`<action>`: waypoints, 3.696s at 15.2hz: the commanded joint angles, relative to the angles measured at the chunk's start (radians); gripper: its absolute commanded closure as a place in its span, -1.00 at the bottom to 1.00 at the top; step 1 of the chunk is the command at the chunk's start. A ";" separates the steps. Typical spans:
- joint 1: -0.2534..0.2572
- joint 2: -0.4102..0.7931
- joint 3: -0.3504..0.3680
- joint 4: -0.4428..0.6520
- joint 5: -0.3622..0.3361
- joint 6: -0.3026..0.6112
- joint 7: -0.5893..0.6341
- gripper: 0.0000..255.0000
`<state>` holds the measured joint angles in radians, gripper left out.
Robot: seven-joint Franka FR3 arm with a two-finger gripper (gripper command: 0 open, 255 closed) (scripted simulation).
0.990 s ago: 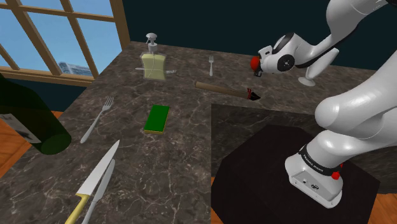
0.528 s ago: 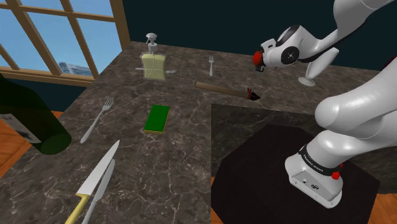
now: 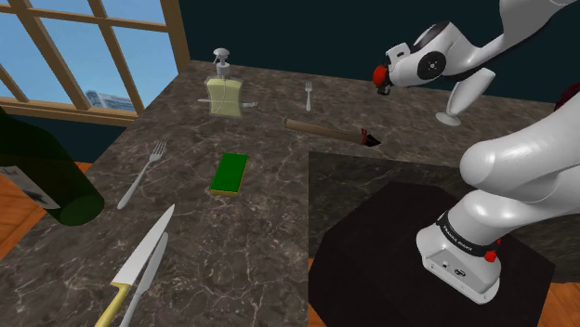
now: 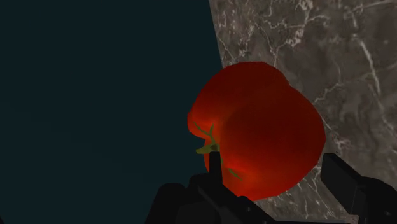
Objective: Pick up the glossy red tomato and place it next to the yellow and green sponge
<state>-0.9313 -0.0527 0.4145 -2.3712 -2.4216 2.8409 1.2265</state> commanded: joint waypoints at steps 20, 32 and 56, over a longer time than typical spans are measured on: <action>-0.045 -0.318 0.111 -0.124 0.547 0.150 -0.407 1.00; 0.251 -0.579 0.254 -0.332 1.237 -0.039 -0.746 1.00; 0.349 -0.382 0.956 0.113 1.674 -0.763 -0.641 1.00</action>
<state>-0.5402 -0.4541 1.3068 -2.2914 -0.7467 2.1048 0.5693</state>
